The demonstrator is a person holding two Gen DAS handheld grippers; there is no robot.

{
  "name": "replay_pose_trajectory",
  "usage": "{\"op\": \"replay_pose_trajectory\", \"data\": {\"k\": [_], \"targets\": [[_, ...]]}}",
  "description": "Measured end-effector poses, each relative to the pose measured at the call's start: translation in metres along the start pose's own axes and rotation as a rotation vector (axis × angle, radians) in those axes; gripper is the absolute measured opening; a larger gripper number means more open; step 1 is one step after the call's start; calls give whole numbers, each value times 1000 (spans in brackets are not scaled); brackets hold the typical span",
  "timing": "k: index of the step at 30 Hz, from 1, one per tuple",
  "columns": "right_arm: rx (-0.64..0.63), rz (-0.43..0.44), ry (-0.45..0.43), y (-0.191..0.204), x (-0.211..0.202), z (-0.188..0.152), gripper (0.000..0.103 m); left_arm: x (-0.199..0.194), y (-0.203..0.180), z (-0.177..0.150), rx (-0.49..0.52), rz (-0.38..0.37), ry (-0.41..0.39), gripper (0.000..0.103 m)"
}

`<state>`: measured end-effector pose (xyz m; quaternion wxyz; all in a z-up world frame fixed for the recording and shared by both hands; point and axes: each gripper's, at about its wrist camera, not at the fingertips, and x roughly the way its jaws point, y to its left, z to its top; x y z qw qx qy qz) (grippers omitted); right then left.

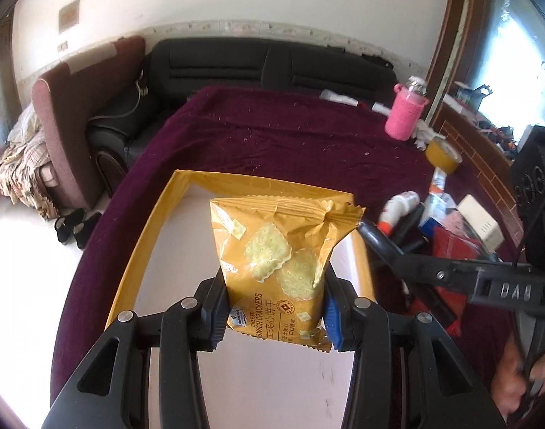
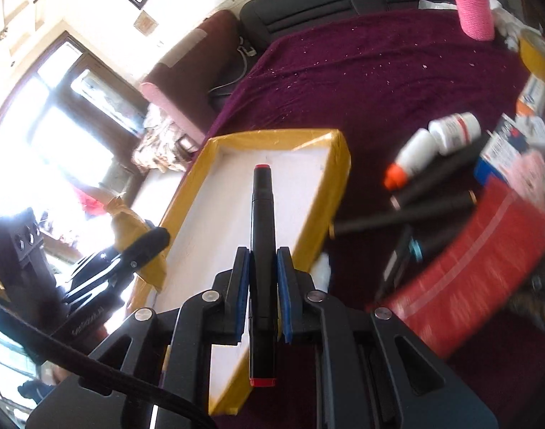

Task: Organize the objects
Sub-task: 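Carry the cracker packet into the tray with the left gripper while the right gripper grasps a black marker, then release the packet and marker into the tray with both grippers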

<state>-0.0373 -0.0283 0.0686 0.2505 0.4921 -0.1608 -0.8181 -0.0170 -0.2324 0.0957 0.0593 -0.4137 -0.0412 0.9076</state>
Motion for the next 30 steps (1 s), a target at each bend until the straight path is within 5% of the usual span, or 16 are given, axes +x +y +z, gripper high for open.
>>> {"op": "replay_pose_trajectory", "data": {"k": [10, 13, 15, 20, 22, 24, 26, 28, 30], "targets": [[-16, -172, 46, 3, 65, 35, 13, 89, 17, 25, -107, -35, 126, 39], [-24, -192, 33, 4, 65, 37, 16, 93, 26, 26, -172, -81, 147, 45], [-14, -210, 18, 2, 59, 38, 28, 90, 32, 25, -210, -112, 156, 50], [-56, -283, -56, 6, 7, 37, 30, 53, 32, 27, -223, -105, 99, 50], [-120, -383, -132, 15, -31, 30, 43, 23, 17, 24, -171, -109, 46, 54], [-207, -438, -286, 22, -75, 13, 89, 0, 3, 17, -140, -133, 10, 64], [-193, -381, -395, 9, -99, -5, 103, -20, -18, 5, -120, -176, -23, 71], [-49, -425, -331, -23, -103, -16, 103, -30, -45, -13, -74, -216, -17, 71], [20, -372, -293, -53, -97, -25, 103, -33, -72, -32, -25, -250, -4, 71]]}}
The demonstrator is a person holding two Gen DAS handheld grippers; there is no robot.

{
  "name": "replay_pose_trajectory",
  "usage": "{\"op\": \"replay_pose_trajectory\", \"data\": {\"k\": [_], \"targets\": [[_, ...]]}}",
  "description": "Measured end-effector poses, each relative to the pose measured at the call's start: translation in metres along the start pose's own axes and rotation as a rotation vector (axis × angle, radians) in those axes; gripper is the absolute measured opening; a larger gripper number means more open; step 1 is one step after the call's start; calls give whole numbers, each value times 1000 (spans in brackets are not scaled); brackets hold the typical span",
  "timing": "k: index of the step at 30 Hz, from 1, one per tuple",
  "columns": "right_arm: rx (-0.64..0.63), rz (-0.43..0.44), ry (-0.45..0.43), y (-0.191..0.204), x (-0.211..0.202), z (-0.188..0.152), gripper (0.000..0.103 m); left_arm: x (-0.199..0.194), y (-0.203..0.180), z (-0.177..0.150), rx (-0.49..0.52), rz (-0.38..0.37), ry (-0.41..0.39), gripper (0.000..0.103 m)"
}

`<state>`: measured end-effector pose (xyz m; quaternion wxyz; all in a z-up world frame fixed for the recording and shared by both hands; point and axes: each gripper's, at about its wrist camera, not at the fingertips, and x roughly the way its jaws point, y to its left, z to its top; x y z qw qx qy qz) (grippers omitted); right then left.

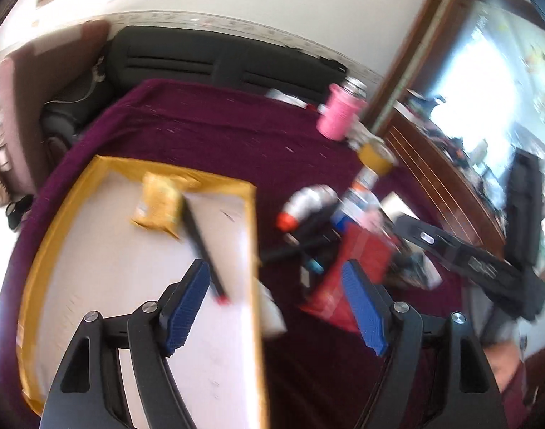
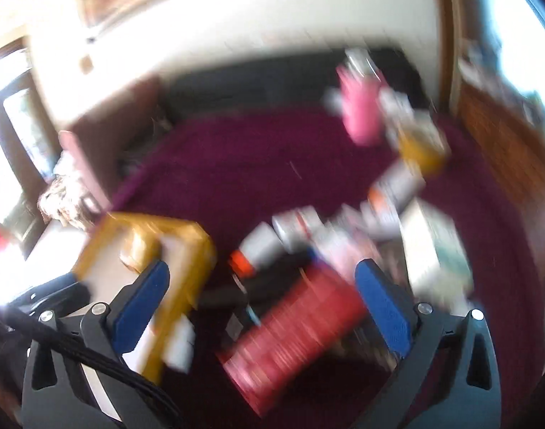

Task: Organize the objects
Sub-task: 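Release the packet and marker into the tray with both grippers, then grasp the small white dropper bottle with the left gripper while the right grasps a white bottle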

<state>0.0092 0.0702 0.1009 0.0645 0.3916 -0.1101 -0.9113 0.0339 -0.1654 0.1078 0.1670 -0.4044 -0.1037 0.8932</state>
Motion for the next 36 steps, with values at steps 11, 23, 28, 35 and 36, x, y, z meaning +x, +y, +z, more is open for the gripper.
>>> {"op": "replay_pose_trajectory", "data": {"k": [11, 23, 28, 35, 36], "targets": [[76, 36, 7, -50, 4, -47, 103, 62, -43, -58, 60, 73, 141, 66], [87, 74, -32, -68, 9, -48, 103, 95, -42, -32, 100, 173, 131, 65], [102, 86, -44, -73, 9, -48, 103, 115, -49, -32, 135, 213, 185, 65], [143, 98, -57, -82, 12, -50, 103, 129, -45, -16, 76, 213, 212, 62], [148, 101, -57, -83, 12, -50, 103, 132, -49, -17, 90, 222, 214, 59]]}}
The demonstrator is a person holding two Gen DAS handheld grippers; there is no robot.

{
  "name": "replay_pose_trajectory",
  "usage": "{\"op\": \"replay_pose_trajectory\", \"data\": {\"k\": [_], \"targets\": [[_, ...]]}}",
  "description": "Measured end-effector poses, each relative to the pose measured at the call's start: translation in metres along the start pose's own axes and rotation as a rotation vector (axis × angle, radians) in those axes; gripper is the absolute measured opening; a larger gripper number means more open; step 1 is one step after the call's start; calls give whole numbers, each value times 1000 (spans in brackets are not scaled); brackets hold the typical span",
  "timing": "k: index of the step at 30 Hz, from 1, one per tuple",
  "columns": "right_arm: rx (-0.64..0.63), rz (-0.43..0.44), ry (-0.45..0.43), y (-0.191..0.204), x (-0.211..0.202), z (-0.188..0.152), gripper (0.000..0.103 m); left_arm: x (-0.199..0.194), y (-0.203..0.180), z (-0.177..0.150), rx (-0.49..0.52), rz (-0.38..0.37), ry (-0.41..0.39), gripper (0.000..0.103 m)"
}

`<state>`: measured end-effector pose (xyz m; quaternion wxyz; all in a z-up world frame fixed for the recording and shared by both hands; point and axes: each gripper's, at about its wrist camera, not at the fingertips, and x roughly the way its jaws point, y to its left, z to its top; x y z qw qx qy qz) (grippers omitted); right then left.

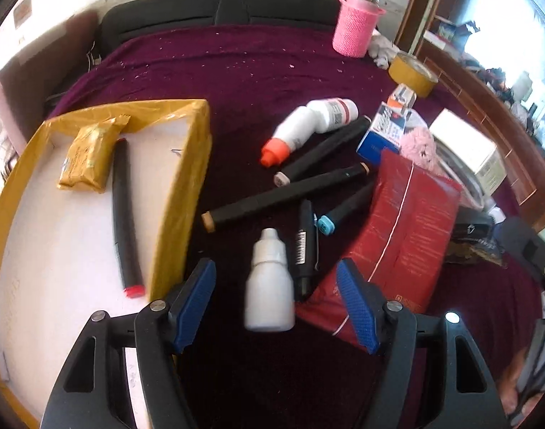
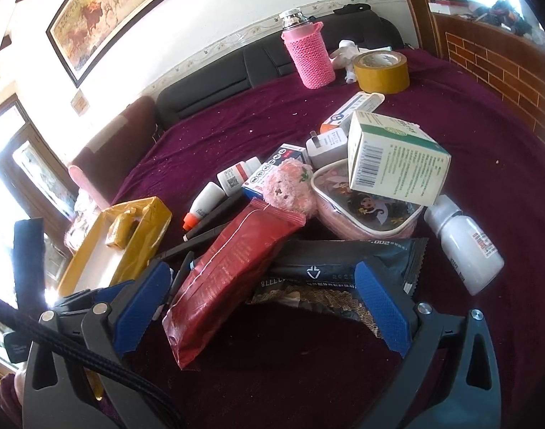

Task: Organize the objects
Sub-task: 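Grasp the small white dropper bottle with the left gripper while the right grasps a white bottle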

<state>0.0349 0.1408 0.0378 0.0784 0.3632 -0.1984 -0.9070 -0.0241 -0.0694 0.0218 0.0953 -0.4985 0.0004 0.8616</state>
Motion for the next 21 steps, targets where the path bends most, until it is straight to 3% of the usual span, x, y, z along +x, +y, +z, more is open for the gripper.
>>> {"op": "replay_pose_trajectory", "data": {"k": [2, 4, 7, 10, 12, 16, 21], "targets": [[4, 0, -3, -1, -1, 0, 103, 2, -4, -2, 11, 33, -11, 45], [13, 2, -7, -4, -4, 1, 103, -2, -3, -7, 26, 55, -46, 21], [50, 35, -26, -14, -25, 12, 103, -7, 5, -11, 3, 18, -54, 19], [86, 90, -73, -36, -61, 36, 103, -15, 6, -13, 2, 13, -78, 1], [66, 49, -65, -53, -75, 51, 103, -22, 4, -15, 5, -14, -88, 1], [-29, -205, 22, -88, -72, 61, 103, -36, -7, -24, 58, -54, -97, 1], [-66, -233, 138, -101, -46, 45, 103, -32, -10, -37, 74, -52, -70, 1]]}}
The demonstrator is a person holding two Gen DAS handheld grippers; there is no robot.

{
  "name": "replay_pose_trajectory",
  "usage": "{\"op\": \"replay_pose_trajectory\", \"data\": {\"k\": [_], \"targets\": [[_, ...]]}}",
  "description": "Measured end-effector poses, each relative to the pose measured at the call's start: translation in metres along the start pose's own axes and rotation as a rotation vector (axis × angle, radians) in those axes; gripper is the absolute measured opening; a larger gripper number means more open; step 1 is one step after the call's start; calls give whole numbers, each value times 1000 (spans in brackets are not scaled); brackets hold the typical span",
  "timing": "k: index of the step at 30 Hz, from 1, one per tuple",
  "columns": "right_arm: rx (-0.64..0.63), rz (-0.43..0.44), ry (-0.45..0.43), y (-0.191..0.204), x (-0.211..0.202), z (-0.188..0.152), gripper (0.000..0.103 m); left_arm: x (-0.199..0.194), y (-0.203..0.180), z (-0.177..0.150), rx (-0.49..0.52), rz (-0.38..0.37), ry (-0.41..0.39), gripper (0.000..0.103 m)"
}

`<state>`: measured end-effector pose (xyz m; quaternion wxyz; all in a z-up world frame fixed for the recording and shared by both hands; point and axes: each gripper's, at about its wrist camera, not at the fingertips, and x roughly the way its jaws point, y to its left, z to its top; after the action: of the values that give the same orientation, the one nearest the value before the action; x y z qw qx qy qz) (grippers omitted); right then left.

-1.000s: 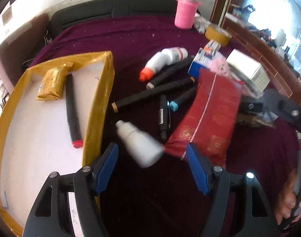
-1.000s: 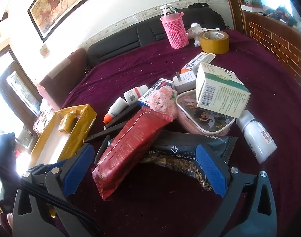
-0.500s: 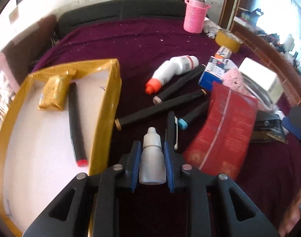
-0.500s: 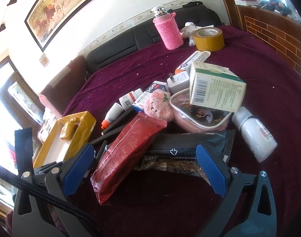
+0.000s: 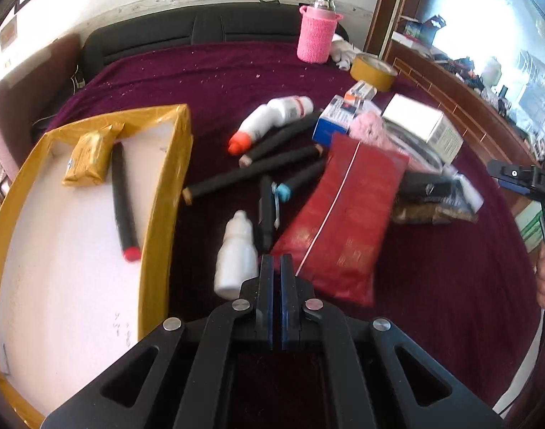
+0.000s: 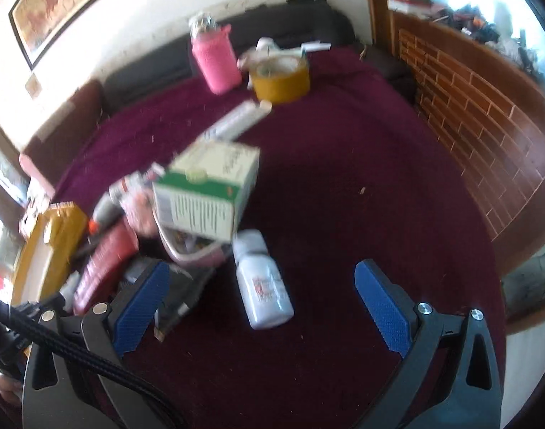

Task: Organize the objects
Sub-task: 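Grasp the small white dropper bottle with the left gripper while the right grasps a white bottle, then carry both white bottles to the tray and release them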

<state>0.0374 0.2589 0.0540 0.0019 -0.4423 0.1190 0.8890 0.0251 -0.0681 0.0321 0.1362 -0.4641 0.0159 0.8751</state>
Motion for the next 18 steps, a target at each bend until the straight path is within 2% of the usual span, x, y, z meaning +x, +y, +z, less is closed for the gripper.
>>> {"op": "replay_pose_trajectory", "data": {"k": [2, 4, 6, 8, 12, 15, 16, 18], "targets": [[-57, -30, 26, 12, 14, -4, 100, 0, 6, -5, -15, 24, 8, 1], [-101, -62, 65, 19, 29, -5, 93, 3, 16, -8, -45, 38, 26, 1], [-124, -99, 101, 24, 46, -5, 72, 6, 20, -7, -59, 46, 37, 1], [-104, -79, 124, 21, 53, -6, 55, 7, 17, -4, -38, 67, 31, 1], [-64, -42, 126, 11, 51, -8, 53, 12, 5, 6, 39, 113, 21, 4], [-44, -18, 131, 5, 52, -10, 53, 28, -4, 12, 138, 162, 64, 6], [-46, -15, 130, 5, 51, -11, 53, 40, -6, 13, 168, 171, 119, 8], [-52, -18, 129, 5, 50, -11, 53, 39, -9, 18, 199, 185, 105, 11]]}}
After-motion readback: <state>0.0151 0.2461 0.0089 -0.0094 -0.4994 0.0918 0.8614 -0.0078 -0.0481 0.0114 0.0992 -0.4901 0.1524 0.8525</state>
